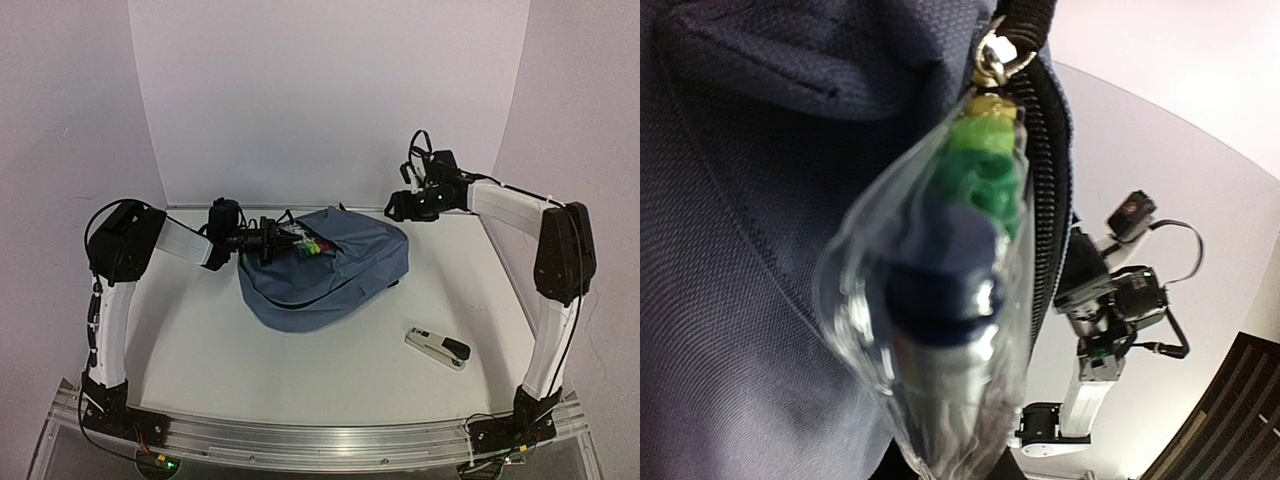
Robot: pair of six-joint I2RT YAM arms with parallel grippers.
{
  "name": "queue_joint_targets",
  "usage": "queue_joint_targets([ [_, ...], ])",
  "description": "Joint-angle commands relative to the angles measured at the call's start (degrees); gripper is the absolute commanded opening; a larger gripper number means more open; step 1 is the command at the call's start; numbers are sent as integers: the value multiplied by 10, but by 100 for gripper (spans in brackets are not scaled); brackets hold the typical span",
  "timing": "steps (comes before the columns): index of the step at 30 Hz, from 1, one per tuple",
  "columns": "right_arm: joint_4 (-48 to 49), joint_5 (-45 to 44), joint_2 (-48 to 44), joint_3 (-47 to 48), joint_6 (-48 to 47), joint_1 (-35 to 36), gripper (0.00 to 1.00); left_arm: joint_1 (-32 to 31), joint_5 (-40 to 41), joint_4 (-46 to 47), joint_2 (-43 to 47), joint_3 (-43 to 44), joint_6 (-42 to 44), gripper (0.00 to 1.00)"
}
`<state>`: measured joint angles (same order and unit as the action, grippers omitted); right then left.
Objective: Pack the student bag
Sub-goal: Place the stationery in the student bag.
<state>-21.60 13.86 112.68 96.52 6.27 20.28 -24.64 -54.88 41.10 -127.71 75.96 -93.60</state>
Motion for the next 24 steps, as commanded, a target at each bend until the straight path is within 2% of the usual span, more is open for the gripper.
queue_joint_targets([
  [1,-19,8,48,-16,-29,15,65,3,50,19,-19,79,3,0],
  [5,-38,123,75,-23,-9,9,61,-9,63,-8,-50,127,13,0],
  [9,-37,213,79,-29,6,8,55,-28,51,-124,-83,216,76,0],
  [12,-38,219,77,-24,4,7,54,-43,30,-254,-113,297,143,0],
  [15,-41,209,74,-19,-1,6,56,-45,25,-323,-119,320,185,1],
  [19,-44,199,71,-18,-5,-3,68,-46,12,-435,-119,349,264,3],
  [21,-47,197,70,-14,-7,-8,75,-45,-3,-443,-112,339,274,12],
  [24,-60,189,67,3,-14,-11,83,-33,0,-426,-67,283,277,34],
])
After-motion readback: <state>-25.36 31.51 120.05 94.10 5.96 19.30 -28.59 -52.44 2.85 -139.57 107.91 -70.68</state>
